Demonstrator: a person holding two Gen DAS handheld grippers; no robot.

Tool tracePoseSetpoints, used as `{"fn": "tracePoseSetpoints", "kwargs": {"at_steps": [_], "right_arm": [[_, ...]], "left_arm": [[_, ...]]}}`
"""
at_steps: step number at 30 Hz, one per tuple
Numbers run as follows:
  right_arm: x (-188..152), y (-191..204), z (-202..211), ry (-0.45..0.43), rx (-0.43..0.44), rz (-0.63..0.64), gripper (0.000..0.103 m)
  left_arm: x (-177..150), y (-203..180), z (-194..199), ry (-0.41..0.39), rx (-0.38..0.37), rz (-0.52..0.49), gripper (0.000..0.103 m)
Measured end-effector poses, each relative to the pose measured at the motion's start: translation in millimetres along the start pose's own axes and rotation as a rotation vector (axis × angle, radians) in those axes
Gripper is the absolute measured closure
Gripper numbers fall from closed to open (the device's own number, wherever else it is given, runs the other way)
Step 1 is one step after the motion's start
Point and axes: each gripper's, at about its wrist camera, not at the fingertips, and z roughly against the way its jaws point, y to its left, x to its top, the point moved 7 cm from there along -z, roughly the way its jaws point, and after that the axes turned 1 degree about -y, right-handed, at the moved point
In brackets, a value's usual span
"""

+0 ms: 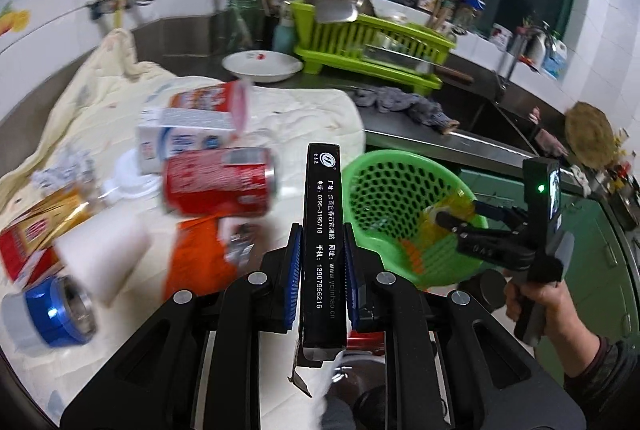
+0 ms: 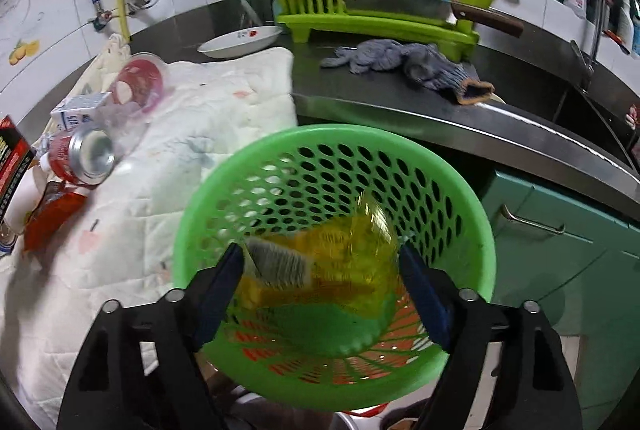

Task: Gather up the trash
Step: 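Carry both items to the green basket and release them inside, then grasp the paper cup with the left tool while the right tool grasps the orange wrapper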

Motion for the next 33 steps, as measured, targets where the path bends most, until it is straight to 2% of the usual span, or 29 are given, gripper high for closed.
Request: {"fn": "tracePoseSetpoints", "kwargs": {"at_steps": [8, 15, 25, 27, 28, 29, 33], "right_arm": [[-5.7, -29.0, 9.1, -0.004, 0.011, -0.046, 0.019], [-14.4, -53.3, 36.9, -0.045, 0.001, -0.072, 0.017], [-24.5, -72.4, 63.8, -0.085, -0.015, -0.102, 0.015], [-25.5, -72.9, 65.5, -0.086, -0.009, -0.109, 0.015], [-26.2, -73.1, 66.0, -0.086, -0.007, -0.112, 0.015], [-26.6, -72.6, 66.4, -0.086, -0.006, -0.113, 0.015], [-27.4, -64.7, 69.8, -0.09, 0.005, -0.107, 0.015]], "left_arm": [[20.3, -54.9, -52.7, 0.038, -0.072, -0.06, 0.085], [28.9, -101.6, -110.5, 0.08, -0.126, -0.08, 0.085], [18.0, -129.5, -164.9, 0.14, -0.16, -0.073, 0.083], [16.8, -130.7, -165.7, 0.141, -0.167, -0.069, 0.076], [16.5, -130.3, -164.8, 0.142, -0.168, -0.067, 0.064], [16.8, -129.7, -163.5, 0.137, -0.161, -0.067, 0.059], [19.9, -124.5, -150.9, 0.108, -0.157, -0.056, 0.047]]}}
